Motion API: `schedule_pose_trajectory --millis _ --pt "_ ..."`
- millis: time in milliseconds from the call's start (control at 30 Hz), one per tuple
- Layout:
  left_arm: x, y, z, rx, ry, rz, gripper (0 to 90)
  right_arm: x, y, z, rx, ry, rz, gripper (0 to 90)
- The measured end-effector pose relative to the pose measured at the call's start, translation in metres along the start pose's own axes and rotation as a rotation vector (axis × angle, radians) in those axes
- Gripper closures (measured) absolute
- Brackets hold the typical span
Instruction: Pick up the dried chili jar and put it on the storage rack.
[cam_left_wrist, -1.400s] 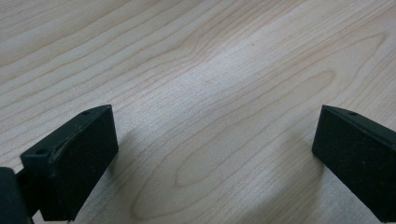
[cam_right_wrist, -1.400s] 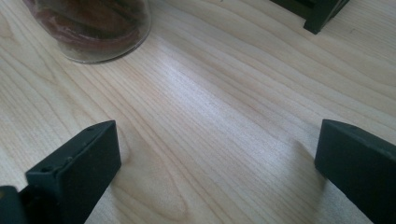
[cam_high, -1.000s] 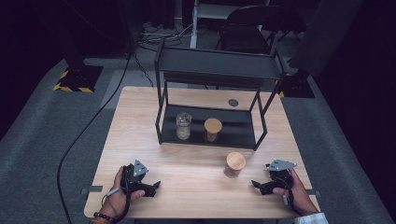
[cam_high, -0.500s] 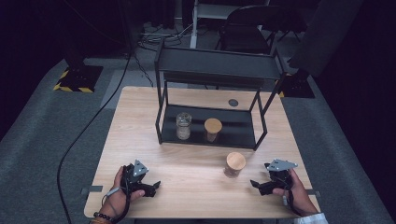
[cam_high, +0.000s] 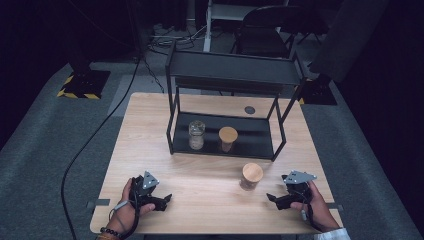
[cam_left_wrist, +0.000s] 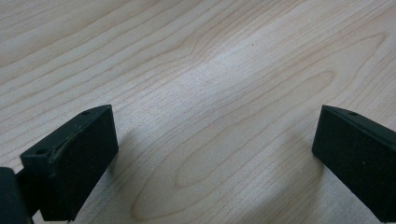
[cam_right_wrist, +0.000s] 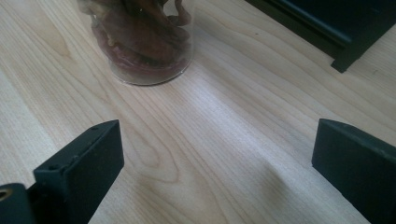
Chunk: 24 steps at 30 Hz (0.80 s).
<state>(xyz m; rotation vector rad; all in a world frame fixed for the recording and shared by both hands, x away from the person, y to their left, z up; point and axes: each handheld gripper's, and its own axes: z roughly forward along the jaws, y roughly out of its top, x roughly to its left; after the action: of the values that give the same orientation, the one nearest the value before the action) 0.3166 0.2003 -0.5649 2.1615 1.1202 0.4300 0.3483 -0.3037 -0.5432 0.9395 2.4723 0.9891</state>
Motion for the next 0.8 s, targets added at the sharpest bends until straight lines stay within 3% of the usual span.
schedule_pose_trajectory --millis 800 --pt "0.000 0.000 0.000 -0.001 -0.001 0.001 0.0 0.018 0.013 0.010 0.006 0.022 -0.016 2.0"
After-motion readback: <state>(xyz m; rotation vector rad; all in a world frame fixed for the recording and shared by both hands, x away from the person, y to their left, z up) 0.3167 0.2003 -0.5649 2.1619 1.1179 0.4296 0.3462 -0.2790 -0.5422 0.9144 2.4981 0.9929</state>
